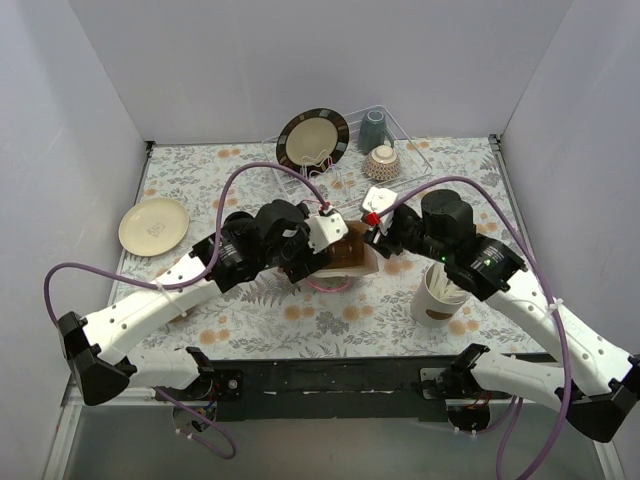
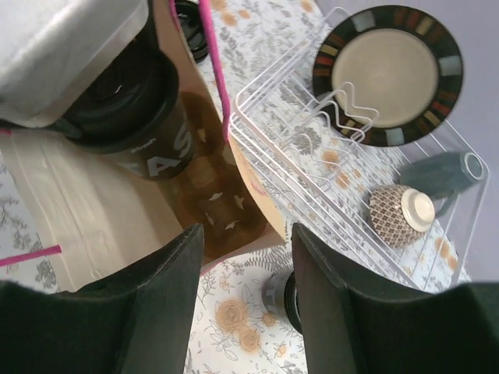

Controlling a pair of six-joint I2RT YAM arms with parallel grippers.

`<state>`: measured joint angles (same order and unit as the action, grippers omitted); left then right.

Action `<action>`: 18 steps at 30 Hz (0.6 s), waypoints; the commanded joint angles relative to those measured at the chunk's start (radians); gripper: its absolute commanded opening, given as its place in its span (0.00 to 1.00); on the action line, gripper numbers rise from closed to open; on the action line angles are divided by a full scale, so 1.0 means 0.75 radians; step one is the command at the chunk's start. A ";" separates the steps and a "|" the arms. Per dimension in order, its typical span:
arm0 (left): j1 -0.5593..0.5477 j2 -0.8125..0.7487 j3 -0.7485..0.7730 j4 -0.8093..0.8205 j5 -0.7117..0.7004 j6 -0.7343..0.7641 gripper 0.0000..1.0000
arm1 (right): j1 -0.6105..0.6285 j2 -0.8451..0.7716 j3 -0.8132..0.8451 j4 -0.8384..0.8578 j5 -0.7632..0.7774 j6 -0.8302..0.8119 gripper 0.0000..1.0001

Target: Pack the takeout coffee

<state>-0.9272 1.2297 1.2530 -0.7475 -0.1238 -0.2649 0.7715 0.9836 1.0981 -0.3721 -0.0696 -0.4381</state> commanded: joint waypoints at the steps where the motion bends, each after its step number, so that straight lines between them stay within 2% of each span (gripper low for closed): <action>1: -0.011 -0.073 -0.020 0.021 -0.017 0.006 0.00 | -0.081 0.061 0.127 -0.029 -0.293 -0.191 0.57; 6: -0.018 -0.087 -0.040 0.027 -0.007 0.010 0.00 | -0.119 0.169 0.237 -0.121 -0.378 -0.299 0.57; 13: -0.024 -0.112 -0.073 0.044 -0.003 0.050 0.00 | -0.143 0.222 0.252 -0.197 -0.472 -0.377 0.42; 18: -0.024 -0.118 -0.085 0.044 0.008 0.067 0.00 | -0.143 0.208 0.217 -0.209 -0.515 -0.369 0.43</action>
<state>-0.9390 1.1790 1.1976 -0.7319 -0.1230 -0.2363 0.6678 1.1557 1.2530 -0.5240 -0.4011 -0.6926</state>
